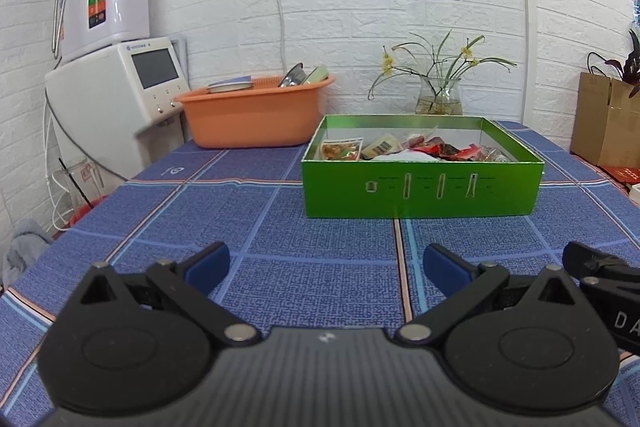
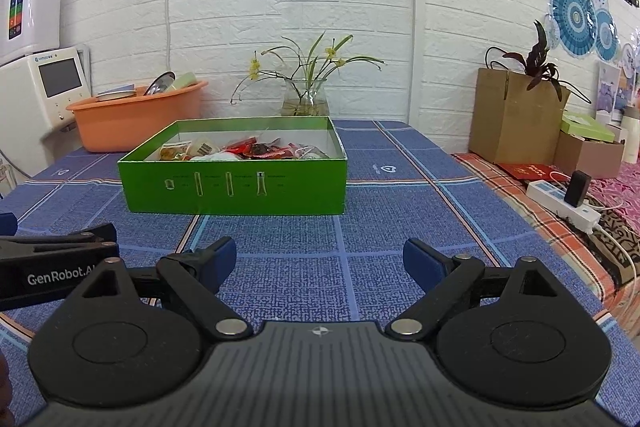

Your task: Organize snacks

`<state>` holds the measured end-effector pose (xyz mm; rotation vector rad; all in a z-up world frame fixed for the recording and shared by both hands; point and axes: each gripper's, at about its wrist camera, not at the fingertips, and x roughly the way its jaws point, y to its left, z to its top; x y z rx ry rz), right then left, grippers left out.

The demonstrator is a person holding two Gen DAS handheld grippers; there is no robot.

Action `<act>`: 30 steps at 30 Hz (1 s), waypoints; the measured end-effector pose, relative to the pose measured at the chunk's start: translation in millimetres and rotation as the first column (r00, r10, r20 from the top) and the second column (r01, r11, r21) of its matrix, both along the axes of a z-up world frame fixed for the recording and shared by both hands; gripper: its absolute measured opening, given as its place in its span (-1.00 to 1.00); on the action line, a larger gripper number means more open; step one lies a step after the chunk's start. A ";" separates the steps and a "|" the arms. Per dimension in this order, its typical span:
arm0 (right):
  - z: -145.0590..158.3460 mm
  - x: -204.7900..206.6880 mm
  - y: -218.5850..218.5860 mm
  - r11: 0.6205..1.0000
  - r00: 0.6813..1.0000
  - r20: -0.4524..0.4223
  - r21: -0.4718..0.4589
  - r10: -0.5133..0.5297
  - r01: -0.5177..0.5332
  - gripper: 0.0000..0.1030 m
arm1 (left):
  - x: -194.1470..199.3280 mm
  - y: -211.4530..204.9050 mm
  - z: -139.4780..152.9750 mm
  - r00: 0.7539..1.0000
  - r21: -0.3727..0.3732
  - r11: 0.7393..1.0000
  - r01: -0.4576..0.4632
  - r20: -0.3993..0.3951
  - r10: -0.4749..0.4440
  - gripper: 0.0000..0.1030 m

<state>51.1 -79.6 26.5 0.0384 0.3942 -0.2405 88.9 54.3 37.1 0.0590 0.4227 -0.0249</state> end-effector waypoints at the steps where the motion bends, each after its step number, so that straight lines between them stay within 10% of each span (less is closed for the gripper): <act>1: 0.0 0.2 -0.1 1.000 1.000 0.001 0.001 0.000 0.000 1.00 | -0.5 -0.1 0.3 1.000 -0.003 1.000 0.004 -0.002 -0.004 0.99; 30: -1.4 -8.9 -7.4 0.998 0.999 0.025 0.040 -0.041 0.040 1.00 | -5.3 -3.1 1.3 0.999 -0.019 0.999 0.029 -0.018 -0.029 0.99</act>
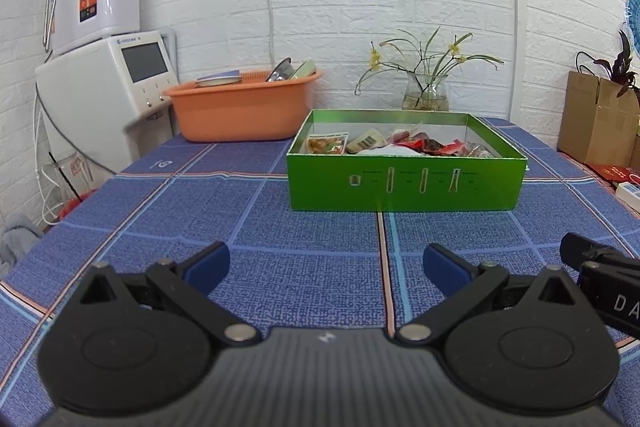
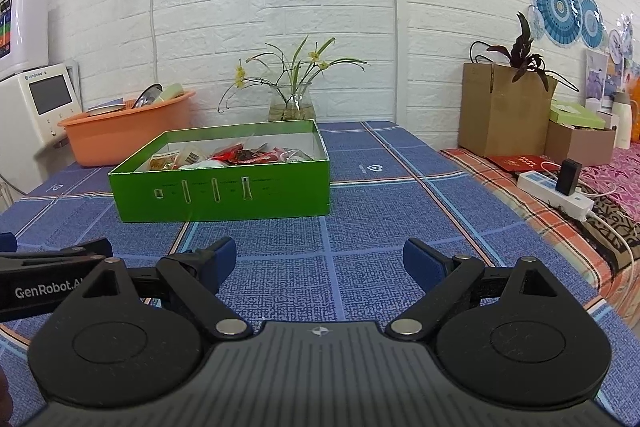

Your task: Organize snacks

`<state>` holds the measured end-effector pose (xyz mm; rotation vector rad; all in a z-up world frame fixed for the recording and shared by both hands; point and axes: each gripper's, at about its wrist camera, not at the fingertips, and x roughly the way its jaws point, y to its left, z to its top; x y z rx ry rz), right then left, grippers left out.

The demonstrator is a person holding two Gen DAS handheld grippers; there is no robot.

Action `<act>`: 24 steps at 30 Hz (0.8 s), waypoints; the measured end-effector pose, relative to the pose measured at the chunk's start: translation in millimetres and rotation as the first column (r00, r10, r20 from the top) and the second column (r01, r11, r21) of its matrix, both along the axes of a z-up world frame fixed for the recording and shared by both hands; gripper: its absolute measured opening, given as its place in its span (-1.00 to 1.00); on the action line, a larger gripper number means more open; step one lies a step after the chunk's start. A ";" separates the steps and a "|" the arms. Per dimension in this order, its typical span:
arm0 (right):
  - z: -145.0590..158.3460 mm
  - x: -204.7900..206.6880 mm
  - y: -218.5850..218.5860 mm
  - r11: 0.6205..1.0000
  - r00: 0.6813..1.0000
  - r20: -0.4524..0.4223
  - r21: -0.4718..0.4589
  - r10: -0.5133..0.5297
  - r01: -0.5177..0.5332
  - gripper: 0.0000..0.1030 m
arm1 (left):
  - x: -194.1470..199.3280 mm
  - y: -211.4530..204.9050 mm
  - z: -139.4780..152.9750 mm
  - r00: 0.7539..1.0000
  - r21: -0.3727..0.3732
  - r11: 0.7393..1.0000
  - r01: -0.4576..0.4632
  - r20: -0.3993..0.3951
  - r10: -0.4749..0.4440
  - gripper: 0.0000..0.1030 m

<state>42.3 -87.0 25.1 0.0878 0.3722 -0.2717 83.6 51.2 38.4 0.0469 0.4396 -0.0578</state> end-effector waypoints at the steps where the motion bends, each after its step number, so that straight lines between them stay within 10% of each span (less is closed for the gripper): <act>1: 0.0 -0.1 0.1 1.000 1.000 0.001 0.000 0.000 0.000 1.00 | -0.2 -0.4 -0.2 1.000 0.000 1.000 0.001 0.001 -0.001 0.99; 24: -0.2 -3.5 0.3 1.000 1.000 0.014 0.002 0.019 -0.019 1.00 | -0.1 -2.3 -3.2 0.999 -0.002 1.000 0.026 -0.021 -0.026 0.99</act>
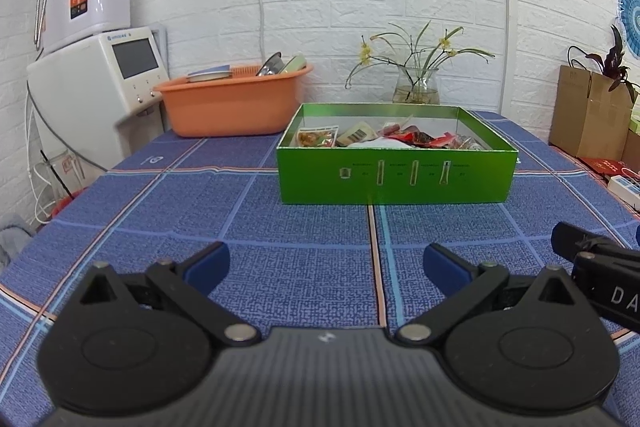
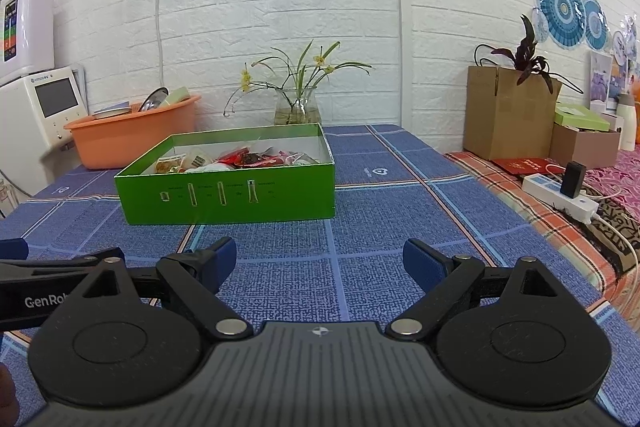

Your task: Organize snacks

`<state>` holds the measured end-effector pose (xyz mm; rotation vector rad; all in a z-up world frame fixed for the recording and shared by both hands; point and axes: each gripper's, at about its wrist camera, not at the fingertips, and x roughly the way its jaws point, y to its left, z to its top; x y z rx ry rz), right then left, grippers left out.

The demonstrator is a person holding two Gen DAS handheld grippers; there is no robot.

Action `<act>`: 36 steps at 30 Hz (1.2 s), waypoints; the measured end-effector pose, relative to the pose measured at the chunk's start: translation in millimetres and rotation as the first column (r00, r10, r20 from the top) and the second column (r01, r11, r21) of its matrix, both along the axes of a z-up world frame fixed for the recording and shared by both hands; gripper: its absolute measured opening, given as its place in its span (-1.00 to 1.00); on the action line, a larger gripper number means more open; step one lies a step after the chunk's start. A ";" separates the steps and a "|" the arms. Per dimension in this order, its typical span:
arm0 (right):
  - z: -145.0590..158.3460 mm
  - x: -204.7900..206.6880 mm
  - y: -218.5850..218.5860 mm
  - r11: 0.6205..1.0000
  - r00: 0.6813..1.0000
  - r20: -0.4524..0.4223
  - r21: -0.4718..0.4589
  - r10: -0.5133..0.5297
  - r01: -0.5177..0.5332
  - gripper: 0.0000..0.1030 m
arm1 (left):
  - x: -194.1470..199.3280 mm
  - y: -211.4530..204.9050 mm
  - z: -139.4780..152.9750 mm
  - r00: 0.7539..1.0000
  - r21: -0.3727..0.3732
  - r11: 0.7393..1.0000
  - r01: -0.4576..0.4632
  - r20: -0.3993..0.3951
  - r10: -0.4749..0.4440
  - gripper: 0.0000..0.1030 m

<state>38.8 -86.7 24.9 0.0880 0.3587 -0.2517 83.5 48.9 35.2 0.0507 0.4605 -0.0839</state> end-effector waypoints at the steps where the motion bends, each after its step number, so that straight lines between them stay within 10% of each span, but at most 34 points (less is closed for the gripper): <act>1: 0.3 0.1 0.0 1.000 1.000 0.001 -0.002 -0.001 0.001 1.00 | 0.3 -0.1 -0.3 1.000 0.000 1.000 -0.001 -0.002 0.001 0.99; 36: -1.5 0.1 -4.6 1.000 1.000 -0.005 0.023 -0.008 0.008 1.00 | -7.9 -0.7 -3.0 0.999 -0.010 1.000 0.013 0.038 -0.012 0.99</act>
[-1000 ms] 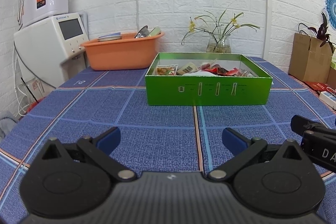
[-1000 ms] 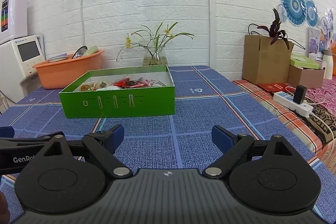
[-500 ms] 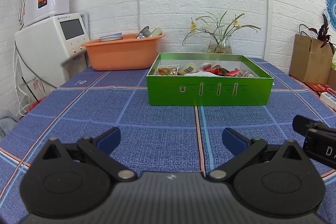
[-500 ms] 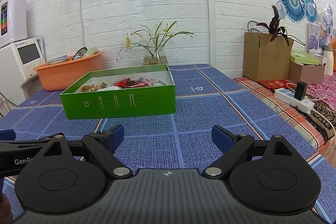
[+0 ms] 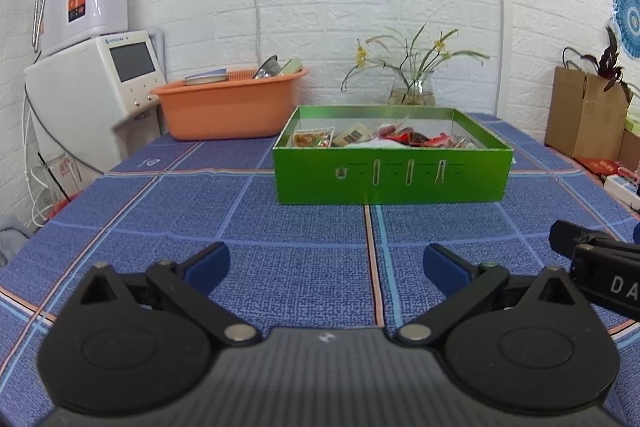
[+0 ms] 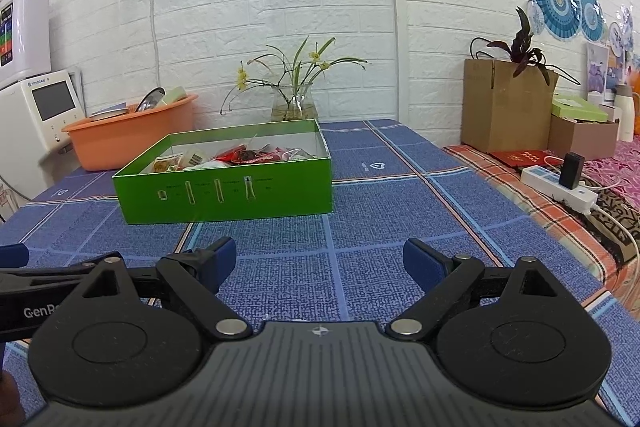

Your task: Organize snacks

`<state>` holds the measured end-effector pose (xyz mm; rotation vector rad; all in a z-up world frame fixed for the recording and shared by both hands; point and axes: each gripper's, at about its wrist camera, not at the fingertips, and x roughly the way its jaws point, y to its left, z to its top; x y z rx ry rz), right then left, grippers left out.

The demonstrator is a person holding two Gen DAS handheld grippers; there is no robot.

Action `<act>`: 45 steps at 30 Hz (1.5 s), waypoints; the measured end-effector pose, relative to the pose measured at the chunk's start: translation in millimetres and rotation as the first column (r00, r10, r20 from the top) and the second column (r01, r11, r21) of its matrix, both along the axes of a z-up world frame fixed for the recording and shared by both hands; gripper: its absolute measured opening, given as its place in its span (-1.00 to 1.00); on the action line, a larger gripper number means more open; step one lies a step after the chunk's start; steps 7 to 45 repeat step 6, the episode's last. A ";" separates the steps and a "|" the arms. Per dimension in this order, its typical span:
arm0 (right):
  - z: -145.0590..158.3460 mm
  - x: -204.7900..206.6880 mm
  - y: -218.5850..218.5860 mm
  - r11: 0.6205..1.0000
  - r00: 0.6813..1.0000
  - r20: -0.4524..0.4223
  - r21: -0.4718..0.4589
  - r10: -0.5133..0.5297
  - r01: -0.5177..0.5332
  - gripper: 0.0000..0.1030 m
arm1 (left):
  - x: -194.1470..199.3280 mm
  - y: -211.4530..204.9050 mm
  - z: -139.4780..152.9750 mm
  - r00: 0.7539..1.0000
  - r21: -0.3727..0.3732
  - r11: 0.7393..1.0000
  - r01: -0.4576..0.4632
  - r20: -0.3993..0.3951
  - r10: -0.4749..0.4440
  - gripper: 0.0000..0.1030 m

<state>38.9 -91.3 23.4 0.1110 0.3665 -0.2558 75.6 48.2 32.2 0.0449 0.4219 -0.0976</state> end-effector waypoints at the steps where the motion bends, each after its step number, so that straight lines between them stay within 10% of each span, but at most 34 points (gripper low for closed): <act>1: 0.0 0.2 -0.1 1.000 1.000 0.000 0.000 0.000 0.000 1.00 | -2.7 0.1 0.1 1.000 -0.002 1.000 -0.007 0.019 0.007 0.99; 45: 0.2 0.1 -0.4 1.000 1.000 0.002 -0.001 -0.001 0.001 1.00 | -3.3 -1.6 1.1 0.999 0.008 1.000 -0.018 0.027 0.017 0.99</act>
